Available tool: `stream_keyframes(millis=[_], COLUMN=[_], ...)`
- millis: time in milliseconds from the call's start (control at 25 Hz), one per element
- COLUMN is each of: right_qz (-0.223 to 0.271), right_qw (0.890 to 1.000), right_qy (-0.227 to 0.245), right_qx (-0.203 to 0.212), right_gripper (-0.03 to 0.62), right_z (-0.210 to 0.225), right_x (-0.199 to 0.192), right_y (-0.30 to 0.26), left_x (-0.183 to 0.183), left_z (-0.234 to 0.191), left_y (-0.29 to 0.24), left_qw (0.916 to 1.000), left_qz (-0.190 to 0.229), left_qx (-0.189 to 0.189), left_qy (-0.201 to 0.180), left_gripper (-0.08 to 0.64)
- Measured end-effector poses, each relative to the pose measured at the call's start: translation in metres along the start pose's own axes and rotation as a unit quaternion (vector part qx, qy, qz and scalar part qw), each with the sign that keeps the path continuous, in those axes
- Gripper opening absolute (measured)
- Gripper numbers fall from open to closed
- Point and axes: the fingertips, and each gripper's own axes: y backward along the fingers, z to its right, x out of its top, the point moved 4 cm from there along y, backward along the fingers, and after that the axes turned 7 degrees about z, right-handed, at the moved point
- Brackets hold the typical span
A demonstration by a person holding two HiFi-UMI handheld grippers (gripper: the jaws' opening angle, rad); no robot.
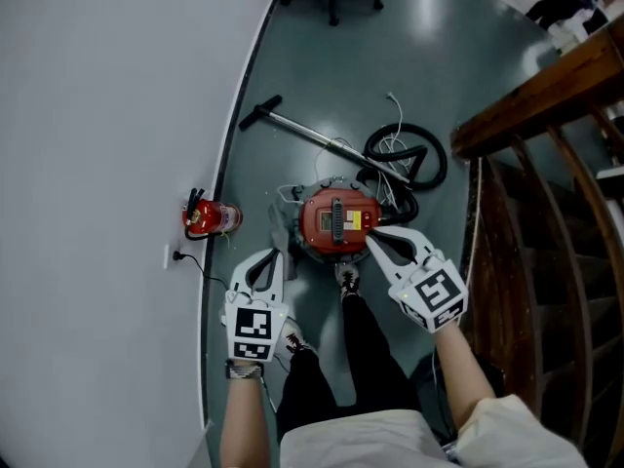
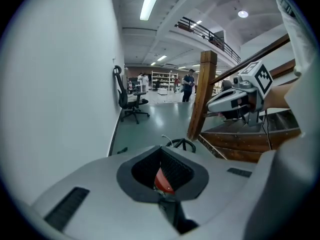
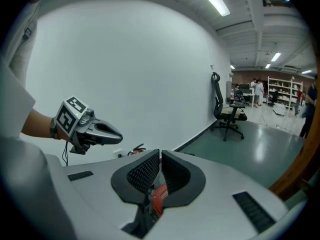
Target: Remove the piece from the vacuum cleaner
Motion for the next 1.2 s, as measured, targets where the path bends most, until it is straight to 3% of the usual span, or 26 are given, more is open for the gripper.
stream_keyframes(millis=[400,1200], right_qz=[-0.012,-0.053], right_qw=[0.998,0.991], right_qy=[-0.07,-0.121], right_qx=[0.002,0.004], right_gripper=[0.032,0.037], right_z=[0.014,0.037], right_x=[-0.068,-0.188], right_y=[-0.044,-0.103], left_x=[-0.06,-0.189], left_z=[-0.02,-0.02], left_y=[-0.047,-0.12], left_qw=[0.9992,0.9932], left_qz=[-0.029,-0.094], left_qx=[0.001,-0.017], left_qy=[0.027,0.068], left_gripper=[0.012,0.063])
